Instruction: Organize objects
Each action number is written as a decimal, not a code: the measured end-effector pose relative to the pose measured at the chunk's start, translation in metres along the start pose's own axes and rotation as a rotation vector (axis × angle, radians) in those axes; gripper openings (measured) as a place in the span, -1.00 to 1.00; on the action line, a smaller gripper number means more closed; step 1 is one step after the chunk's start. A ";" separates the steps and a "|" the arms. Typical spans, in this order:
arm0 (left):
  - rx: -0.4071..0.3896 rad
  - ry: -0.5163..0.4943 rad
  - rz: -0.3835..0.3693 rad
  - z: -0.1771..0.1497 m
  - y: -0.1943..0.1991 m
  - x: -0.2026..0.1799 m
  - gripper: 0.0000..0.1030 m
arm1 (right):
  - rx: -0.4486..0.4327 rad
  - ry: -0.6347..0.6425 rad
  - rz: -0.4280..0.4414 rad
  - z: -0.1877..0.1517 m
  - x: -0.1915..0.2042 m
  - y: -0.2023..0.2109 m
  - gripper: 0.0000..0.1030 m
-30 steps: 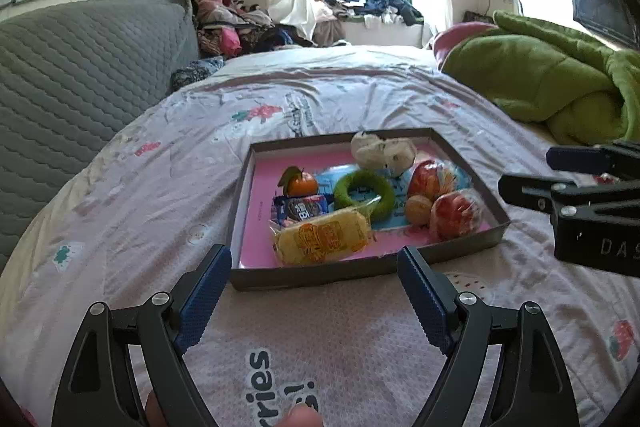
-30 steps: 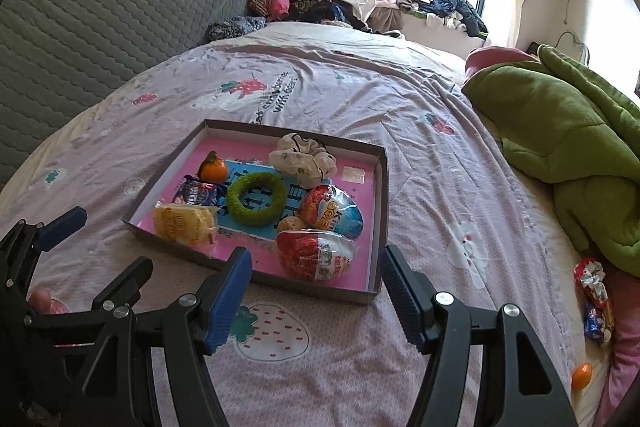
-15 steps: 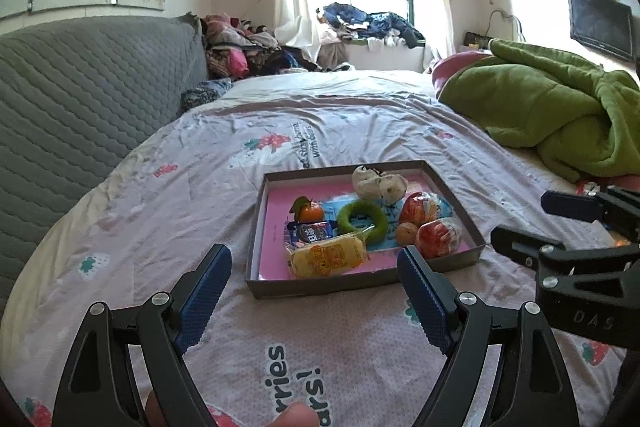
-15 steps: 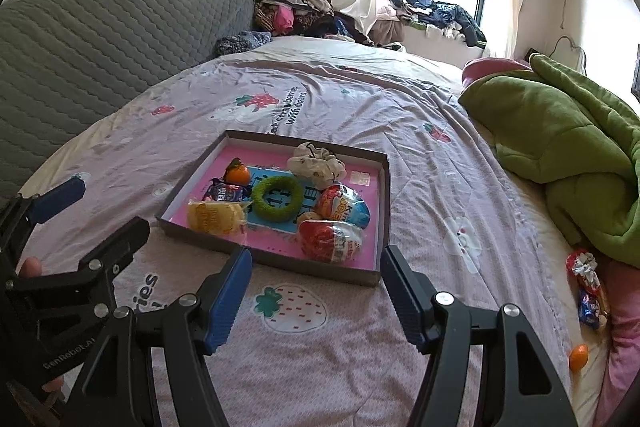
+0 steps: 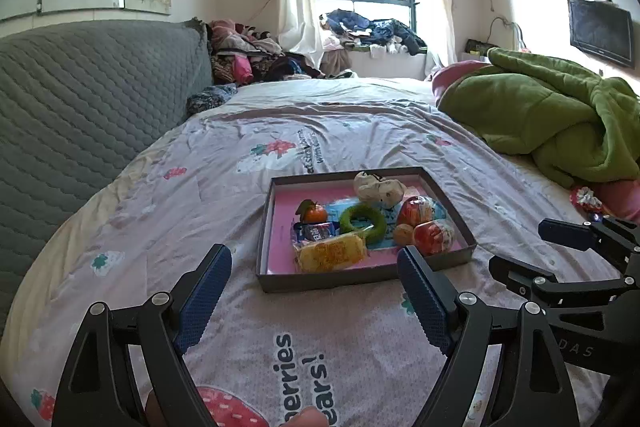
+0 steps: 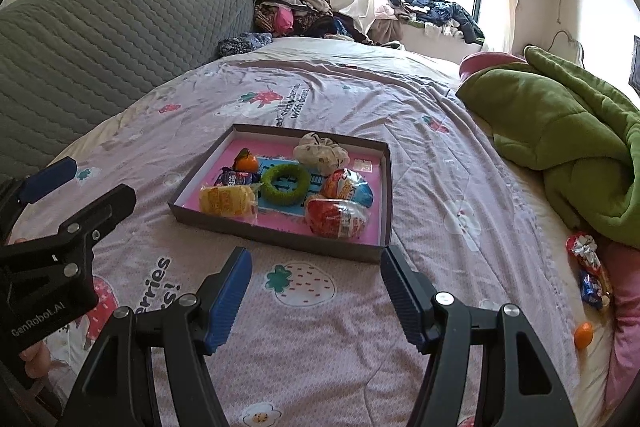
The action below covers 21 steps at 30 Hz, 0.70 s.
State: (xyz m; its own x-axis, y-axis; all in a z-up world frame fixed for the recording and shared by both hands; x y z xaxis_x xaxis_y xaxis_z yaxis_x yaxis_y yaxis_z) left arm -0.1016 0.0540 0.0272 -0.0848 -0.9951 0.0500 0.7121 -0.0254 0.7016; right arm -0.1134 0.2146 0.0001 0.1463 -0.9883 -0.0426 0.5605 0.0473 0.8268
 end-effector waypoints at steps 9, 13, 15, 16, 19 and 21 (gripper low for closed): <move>0.023 0.001 0.004 -0.014 -0.003 0.002 0.67 | 0.013 -0.012 0.003 -0.014 0.000 -0.004 0.28; 0.031 -0.004 0.010 -0.021 -0.005 0.001 0.67 | 0.022 -0.012 0.005 -0.018 0.001 -0.007 0.28; 0.042 0.000 0.006 -0.024 -0.007 0.001 0.67 | 0.027 -0.009 0.001 -0.020 0.002 -0.009 0.28; 0.044 0.003 0.003 -0.025 -0.008 0.001 0.67 | 0.030 -0.010 0.002 -0.021 0.002 -0.011 0.28; 0.053 0.003 0.001 -0.029 -0.011 0.001 0.67 | 0.035 -0.016 0.007 -0.025 0.003 -0.014 0.28; 0.060 0.003 -0.002 -0.031 -0.014 0.000 0.67 | 0.041 -0.017 0.007 -0.027 0.003 -0.018 0.28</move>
State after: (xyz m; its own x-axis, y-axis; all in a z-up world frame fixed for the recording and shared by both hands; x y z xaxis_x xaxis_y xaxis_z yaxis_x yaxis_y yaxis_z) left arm -0.0893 0.0514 -0.0047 -0.0840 -0.9954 0.0470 0.6689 -0.0214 0.7430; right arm -0.1012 0.2149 -0.0296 0.1360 -0.9903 -0.0275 0.5252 0.0485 0.8496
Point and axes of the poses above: each gripper's, at about its wrist camera, not at the fingertips, and y roughly against the way its jaws point, x to its left, z to its top, the point moved 4 cm from there along -y, roughly the way its jaws point, and after that the axes turned 13 degrees about x, right-handed, at the moved point
